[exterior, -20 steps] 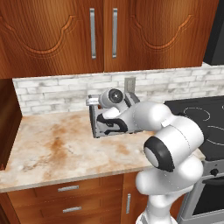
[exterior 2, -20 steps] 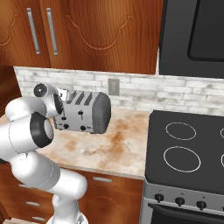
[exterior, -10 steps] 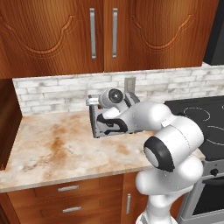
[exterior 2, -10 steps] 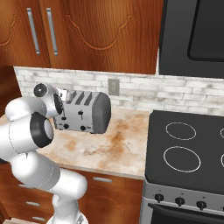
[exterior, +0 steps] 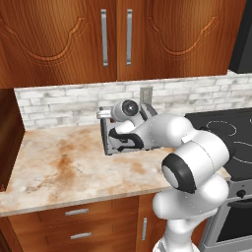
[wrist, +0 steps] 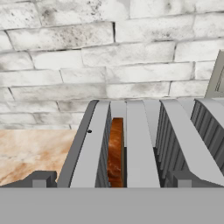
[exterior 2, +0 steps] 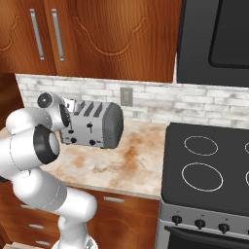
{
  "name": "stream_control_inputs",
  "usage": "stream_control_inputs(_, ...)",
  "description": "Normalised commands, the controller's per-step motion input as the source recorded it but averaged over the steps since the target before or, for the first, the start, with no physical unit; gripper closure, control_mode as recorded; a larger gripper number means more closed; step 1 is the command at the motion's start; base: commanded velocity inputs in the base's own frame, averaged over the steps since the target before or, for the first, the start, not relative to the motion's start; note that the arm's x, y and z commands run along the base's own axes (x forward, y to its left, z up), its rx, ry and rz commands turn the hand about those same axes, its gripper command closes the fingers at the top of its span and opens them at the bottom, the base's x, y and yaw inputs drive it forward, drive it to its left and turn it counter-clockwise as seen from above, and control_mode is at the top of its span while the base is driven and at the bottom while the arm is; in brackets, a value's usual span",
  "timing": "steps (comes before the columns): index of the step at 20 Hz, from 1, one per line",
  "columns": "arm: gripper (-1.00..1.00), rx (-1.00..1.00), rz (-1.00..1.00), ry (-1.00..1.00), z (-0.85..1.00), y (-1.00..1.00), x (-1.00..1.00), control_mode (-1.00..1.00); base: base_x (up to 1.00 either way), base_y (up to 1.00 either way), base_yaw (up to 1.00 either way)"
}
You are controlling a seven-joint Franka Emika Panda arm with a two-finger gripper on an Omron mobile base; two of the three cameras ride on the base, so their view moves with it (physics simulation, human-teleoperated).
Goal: Start the toaster. Once the lever pops up, take the bread to the plate on the dining counter.
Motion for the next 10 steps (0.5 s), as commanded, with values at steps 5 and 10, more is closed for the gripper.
stream_control_inputs(5,-1.0,0.0,0.0,0.0,0.0,0.0,0.0,-1.0,0.0,0.0,0.0)
stream_control_inputs(10,-1.0,0.0,0.0,0.0,0.0,0.0,0.0,-1.0,0.0,0.0,0.0)
